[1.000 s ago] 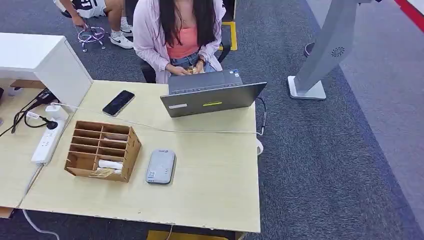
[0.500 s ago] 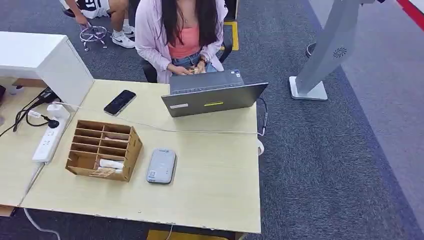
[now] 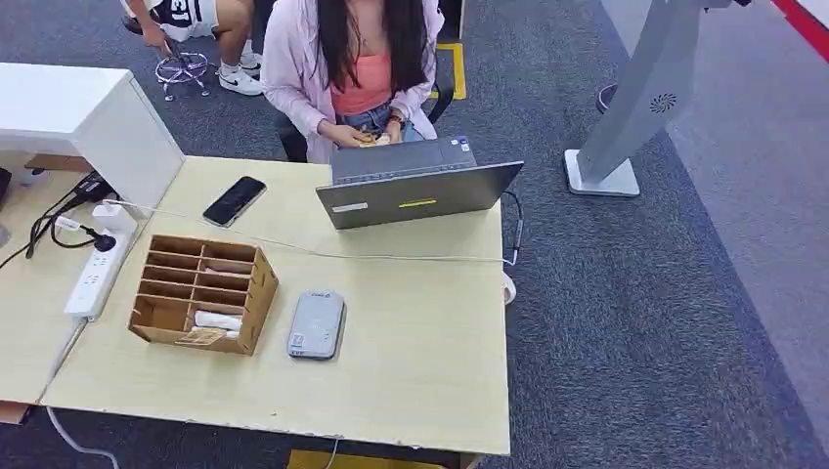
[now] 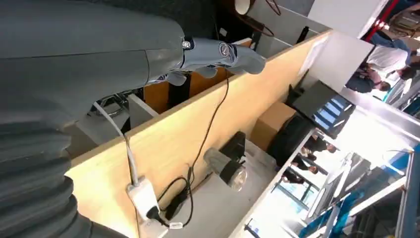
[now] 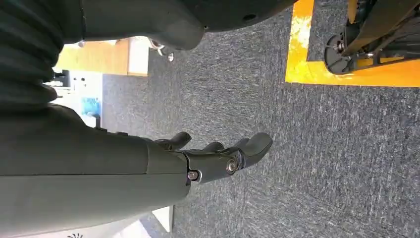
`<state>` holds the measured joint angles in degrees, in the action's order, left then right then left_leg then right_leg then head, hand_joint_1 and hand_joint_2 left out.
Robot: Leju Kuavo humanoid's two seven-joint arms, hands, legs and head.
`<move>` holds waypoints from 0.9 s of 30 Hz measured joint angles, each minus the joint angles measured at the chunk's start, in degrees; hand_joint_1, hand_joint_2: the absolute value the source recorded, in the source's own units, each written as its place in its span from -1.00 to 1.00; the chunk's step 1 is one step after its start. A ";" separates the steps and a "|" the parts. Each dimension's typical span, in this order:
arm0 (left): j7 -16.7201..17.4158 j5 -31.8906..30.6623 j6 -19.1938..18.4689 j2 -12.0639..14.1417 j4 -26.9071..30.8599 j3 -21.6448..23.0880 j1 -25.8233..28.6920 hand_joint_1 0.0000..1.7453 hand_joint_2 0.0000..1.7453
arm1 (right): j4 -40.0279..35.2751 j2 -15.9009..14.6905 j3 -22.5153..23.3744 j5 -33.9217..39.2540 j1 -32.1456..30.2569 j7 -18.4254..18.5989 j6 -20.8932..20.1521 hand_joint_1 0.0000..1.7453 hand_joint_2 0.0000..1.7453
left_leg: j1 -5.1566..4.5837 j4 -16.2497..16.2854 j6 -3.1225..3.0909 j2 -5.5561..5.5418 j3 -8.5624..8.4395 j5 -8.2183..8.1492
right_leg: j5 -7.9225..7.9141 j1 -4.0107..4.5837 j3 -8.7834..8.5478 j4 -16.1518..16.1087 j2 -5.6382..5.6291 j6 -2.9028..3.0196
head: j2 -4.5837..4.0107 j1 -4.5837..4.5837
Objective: Pass the card to the sensor for recognition and then transmit it.
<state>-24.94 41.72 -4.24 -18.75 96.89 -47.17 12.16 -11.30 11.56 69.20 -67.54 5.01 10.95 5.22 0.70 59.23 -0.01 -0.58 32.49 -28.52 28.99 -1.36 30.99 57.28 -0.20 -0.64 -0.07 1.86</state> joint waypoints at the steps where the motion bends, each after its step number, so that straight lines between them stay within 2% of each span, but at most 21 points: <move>1: 0.00 0.00 0.00 -0.02 0.22 0.02 0.00 -1.00 1.00 | 0.00 0.00 0.00 0.00 -0.01 0.00 0.00 -1.00 1.00 | 0.00 0.00 0.00 0.00 0.00 0.00 | 0.00 0.00 0.00 0.00 0.00 0.00 | 0.00 -0.02; 4: -0.18 -0.40 0.15 -0.02 0.61 0.11 0.05 -1.00 1.00 | 0.00 0.00 0.00 0.00 0.00 0.00 0.00 -1.00 1.00 | -0.01 0.00 -0.01 0.00 0.01 0.00 | 0.00 -0.01 0.00 0.00 0.00 0.00 | 0.00 -0.02; 8: -3.68 -4.90 2.71 -0.02 3.19 1.49 0.41 -1.00 1.00 | 0.00 0.09 0.02 -0.04 -0.01 0.00 -0.02 -1.00 1.00 | -0.01 0.01 -0.01 0.00 0.01 0.00 | 0.00 -0.01 0.01 -0.01 0.01 0.00 | 0.00 0.00; 10: -5.70 -10.88 3.91 -0.02 5.46 2.64 0.35 -1.00 1.00 | 0.00 0.13 0.02 -0.28 0.00 0.00 -0.09 -1.00 1.00 | -0.01 0.02 -0.01 0.00 -0.01 0.00 | 0.00 -0.01 0.07 -0.01 0.01 0.00 | 0.00 -0.02; 12: -7.81 -20.20 6.11 0.15 7.48 4.22 -0.22 -1.00 1.00 | 0.00 0.13 0.02 -0.77 0.01 0.00 -0.50 -1.00 1.00 | -0.01 0.02 -0.04 -0.01 -0.02 0.02 | 0.00 -0.01 0.10 -0.01 0.02 -0.01 | 0.00 -0.02; 17: -7.81 -20.20 6.11 0.15 7.48 4.22 -0.22 -1.00 1.00 | 0.00 0.13 0.02 -0.77 0.01 0.00 -0.50 -1.00 1.00 | -0.01 0.02 -0.04 -0.01 -0.02 0.02 | 0.00 -0.01 0.10 -0.01 0.02 -0.01 | 0.00 -0.02; 19: -8.31 -22.24 6.81 0.26 7.76 4.55 -0.33 -1.00 1.00 | 0.00 0.13 0.02 -0.90 0.00 0.00 -0.59 -1.00 1.00 | -0.01 0.03 -0.04 -0.01 -0.04 0.02 | 0.00 -0.01 0.12 -0.02 0.03 -0.01 | 0.00 0.00; 20: -11.50 -40.20 16.81 2.61 8.92 9.41 -2.34 -1.00 1.00 | 0.00 0.13 -0.07 -1.99 0.07 -0.26 -1.53 -1.00 1.00 | -0.02 0.03 -0.08 -0.04 -0.04 0.09 | -0.02 -0.01 0.10 -0.02 0.08 0.00 | 0.00 0.00; 21: -2.20 -68.49 32.44 9.61 4.08 16.63 -10.87 -1.00 1.00 | -0.02 0.13 -1.11 -4.99 0.19 -0.70 -3.39 -1.00 1.00 | -0.02 0.06 -0.05 -0.35 -0.05 0.35 | -0.12 -0.01 0.28 -0.06 0.38 -0.06 | 0.00 -0.02; 22: 12.20 -122.20 42.53 22.47 -22.66 28.77 -34.20 -1.00 1.00 | -0.04 0.02 -3.54 -7.43 1.70 -1.03 -4.66 -1.00 1.00 | 0.06 -0.06 0.28 -0.85 0.36 0.92 | -0.64 0.04 0.22 0.18 0.78 0.25 | 0.00 0.00; 23: 12.99 -126.93 42.75 23.90 -24.86 29.75 -36.19 -1.00 1.00 | -0.04 0.02 -3.76 -7.47 1.78 -1.03 -4.72 -1.00 1.00 | 0.04 -0.08 0.28 -0.12 0.28 0.91 | -0.79 0.03 0.37 0.18 0.12 0.35 | 0.00 -0.07; 24: 13.44 -128.52 43.30 25.07 -27.97 31.11 -37.59 -1.00 1.00 | -0.04 0.00 -4.18 -7.58 1.70 -1.05 -4.81 -1.00 1.00 | 0.04 -0.06 0.26 0.37 0.26 0.90 | -0.93 0.01 0.57 0.19 -0.41 0.21 | 0.00 -0.22; 27: 13.86 -119.68 43.60 27.24 -35.26 33.42 -42.41 -1.00 1.00 | -0.04 -0.07 -4.46 -7.63 1.12 -1.01 -4.96 -1.00 1.00 | 0.06 0.00 0.26 0.86 0.63 0.91 | -1.15 0.03 1.09 0.19 -0.97 0.13 | 0.00 -0.13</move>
<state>-11.08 -77.95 39.36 8.48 61.63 -13.75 -30.25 -11.34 11.50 64.74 -75.17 6.13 9.94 0.26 0.76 59.23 0.26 0.28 33.12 -27.61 27.84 -1.32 32.08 57.47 -1.17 -0.51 -0.07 1.73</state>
